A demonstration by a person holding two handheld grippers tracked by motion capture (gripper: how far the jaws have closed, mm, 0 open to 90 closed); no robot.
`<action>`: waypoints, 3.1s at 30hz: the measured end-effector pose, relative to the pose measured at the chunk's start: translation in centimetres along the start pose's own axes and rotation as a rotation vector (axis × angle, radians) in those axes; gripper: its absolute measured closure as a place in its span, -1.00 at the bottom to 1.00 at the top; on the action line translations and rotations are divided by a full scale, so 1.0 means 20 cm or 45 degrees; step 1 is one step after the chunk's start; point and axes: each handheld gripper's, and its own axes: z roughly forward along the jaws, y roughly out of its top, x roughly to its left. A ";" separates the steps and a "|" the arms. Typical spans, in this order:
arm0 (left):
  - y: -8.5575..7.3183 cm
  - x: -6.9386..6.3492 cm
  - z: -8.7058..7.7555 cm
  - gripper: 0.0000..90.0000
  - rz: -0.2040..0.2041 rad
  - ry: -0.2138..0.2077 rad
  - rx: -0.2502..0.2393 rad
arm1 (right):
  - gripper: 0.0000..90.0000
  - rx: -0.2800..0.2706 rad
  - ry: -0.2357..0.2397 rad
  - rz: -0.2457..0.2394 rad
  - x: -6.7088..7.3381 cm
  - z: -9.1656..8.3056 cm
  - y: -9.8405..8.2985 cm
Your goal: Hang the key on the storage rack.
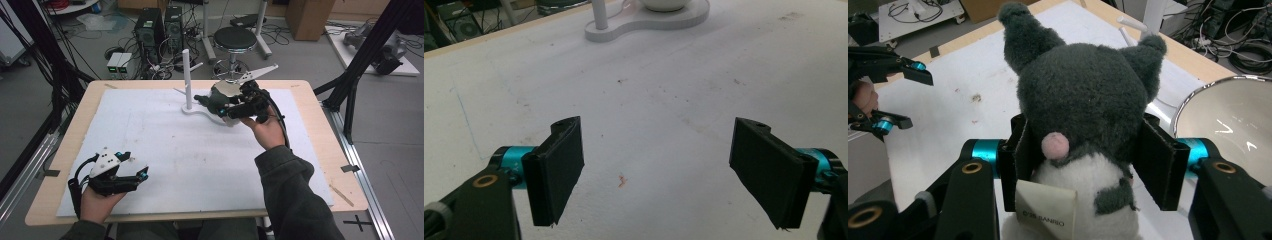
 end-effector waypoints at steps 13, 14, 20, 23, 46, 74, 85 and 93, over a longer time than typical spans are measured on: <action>0.00 0.00 0.00 -0.51 -0.001 0.002 0.000 | 0.01 -0.005 0.005 -0.013 -0.01 0.06 0.11; 0.00 0.00 0.00 -0.51 -0.002 0.001 0.000 | 0.01 -0.003 0.009 -0.017 -0.01 0.07 0.11; 0.00 0.00 0.00 -0.51 -0.004 -0.002 -0.001 | 0.02 0.003 0.008 -0.022 -0.01 0.10 0.15; 0.00 0.00 0.00 -0.51 -0.003 0.000 -0.003 | 0.02 0.002 0.007 -0.021 -0.01 0.11 0.17; 0.00 0.01 0.00 -0.51 0.002 -0.002 -0.002 | 0.02 -0.010 -0.005 -0.039 -0.02 0.20 0.31; -0.01 0.02 -0.01 -0.51 0.001 0.002 -0.001 | 0.02 0.047 -0.056 0.052 -0.13 0.34 0.30; -0.01 0.02 -0.01 -0.51 -0.004 0.005 -0.005 | 0.02 0.080 -0.062 0.067 -0.14 0.37 0.28; -0.01 0.02 -0.01 -0.51 -0.008 0.006 -0.007 | 0.02 0.092 -0.074 0.093 -0.16 0.38 0.27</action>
